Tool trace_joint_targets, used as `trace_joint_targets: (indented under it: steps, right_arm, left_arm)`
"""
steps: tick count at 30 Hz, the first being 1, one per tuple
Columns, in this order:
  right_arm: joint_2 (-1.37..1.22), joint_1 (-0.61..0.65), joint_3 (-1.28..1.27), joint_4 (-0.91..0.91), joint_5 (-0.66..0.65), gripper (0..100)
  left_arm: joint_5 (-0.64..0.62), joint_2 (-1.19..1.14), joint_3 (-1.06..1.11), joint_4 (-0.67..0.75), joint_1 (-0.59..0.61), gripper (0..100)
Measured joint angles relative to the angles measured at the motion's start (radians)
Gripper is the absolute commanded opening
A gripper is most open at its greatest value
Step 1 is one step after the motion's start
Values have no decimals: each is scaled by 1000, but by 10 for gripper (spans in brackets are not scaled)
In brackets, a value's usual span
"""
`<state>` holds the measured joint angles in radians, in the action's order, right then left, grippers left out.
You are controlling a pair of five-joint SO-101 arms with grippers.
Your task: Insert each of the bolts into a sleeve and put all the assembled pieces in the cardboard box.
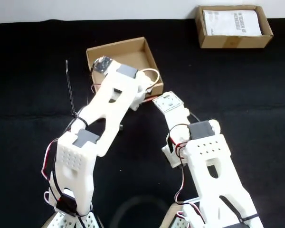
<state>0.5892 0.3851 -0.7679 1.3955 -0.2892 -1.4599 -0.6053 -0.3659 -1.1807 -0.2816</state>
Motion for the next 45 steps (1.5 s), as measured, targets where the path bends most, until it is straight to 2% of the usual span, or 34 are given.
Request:
trace_joint_targets:
  steps: [6,17,19,22,23,30,33,38,42,45]
  right_arm:
    - [0,0,0,-29,0,6]
    - [0,0,0,-31,0,6]
    - [0,0,0,-31,0,6]
    - [0,0,0,-31,0,6]
    - [0,-2,0,-31,0,6]
    - [0,-61,0,-31,0,6]
    - [0,-78,0,-31,0,6]
    - [0,-81,0,-18,0,6]
    - [0,-81,0,-2,-34,6]
    - [0,-81,0,9,-46,6]
  left_arm:
    - [0,-86,-3,60,0,181]
    - [0,-89,-3,75,18,180]
    - [0,-91,-3,75,26,139]
    - [2,-91,-3,78,31,0]
    - [2,-91,-3,80,31,25]
    - [3,-92,0,84,43,8]
    - [78,-92,5,84,40,8]
    - [199,-92,5,28,-34,8]
    - [166,-92,-29,-12,-61,10]
    - [132,-92,-55,-12,-25,11]
